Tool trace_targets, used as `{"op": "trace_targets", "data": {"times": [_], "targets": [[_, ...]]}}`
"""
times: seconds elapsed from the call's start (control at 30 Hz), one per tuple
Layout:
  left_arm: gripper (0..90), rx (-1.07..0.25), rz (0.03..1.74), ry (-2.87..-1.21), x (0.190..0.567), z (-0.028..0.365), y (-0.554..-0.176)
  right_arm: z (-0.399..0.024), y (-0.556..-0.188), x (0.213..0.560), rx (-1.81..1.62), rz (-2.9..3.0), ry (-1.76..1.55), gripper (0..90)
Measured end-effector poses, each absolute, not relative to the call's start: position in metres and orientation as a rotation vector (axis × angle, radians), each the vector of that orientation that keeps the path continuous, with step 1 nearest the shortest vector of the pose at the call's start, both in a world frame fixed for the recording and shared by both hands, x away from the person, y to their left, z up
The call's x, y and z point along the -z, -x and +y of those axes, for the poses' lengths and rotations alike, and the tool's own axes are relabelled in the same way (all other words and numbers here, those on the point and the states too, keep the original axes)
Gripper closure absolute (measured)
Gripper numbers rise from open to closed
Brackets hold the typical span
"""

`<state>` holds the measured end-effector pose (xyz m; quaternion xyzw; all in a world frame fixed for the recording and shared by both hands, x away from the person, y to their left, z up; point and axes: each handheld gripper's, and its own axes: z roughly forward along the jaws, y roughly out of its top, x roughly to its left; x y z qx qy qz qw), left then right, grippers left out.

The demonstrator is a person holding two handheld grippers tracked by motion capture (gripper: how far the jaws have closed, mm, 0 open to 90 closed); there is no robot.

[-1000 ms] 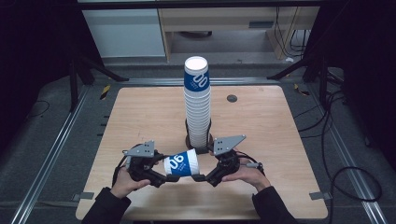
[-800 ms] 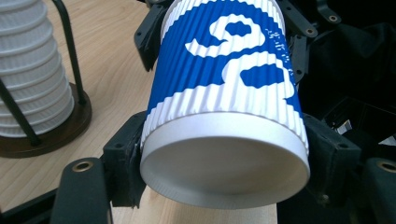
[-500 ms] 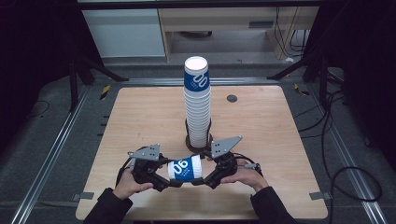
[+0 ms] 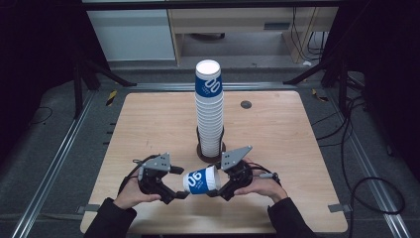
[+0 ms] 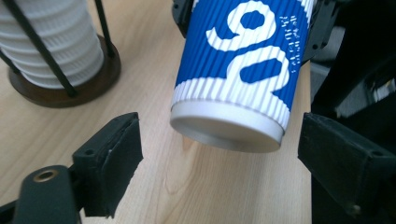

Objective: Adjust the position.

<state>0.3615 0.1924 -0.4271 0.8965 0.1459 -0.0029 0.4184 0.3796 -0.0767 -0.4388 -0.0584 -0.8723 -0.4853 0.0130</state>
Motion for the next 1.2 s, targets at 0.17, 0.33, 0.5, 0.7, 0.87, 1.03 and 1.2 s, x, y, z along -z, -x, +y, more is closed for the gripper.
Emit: {"op": "trace_targets", "data": {"times": [0.17, 0.33, 0.5, 0.7, 0.87, 1.03, 1.2], "targets": [[13.8, 0.011, 0.313, -2.365, 0.438, 0.177, -0.357, -0.065, -0.376, 0.446, 1.418, -2.766, 0.14, 14.7], [19.5, 0.026, 0.28, -2.424, 0.445, 0.168, -0.355, -0.057, -0.373, 0.45, 1.343, -2.793, 0.107, 14.6], [26.3, 0.047, 0.259, -2.435, 0.447, 0.166, -0.353, -0.054, -0.371, 0.449, 1.336, -2.788, 0.079, 14.7], [27.2, 0.051, 0.255, -2.434, 0.448, 0.166, -0.353, -0.054, -0.371, 0.45, 1.328, -2.792, 0.066, 14.4], [27.5, 0.045, 0.29, -2.374, 0.445, 0.171, -0.356, -0.057, -0.372, 0.445, 1.398, -2.793, 0.099, 10.3], [27.5, 0.024, 0.349, -2.282, 0.437, 0.185, -0.361, -0.068, -0.377, 0.436, 1.516, -2.752, 0.185, 8.5], [27.5, -0.026, 0.386, -2.174, 0.429, 0.196, -0.363, -0.079, -0.382, 0.429, 1.646, -2.695, 0.281, 8.4]]}}
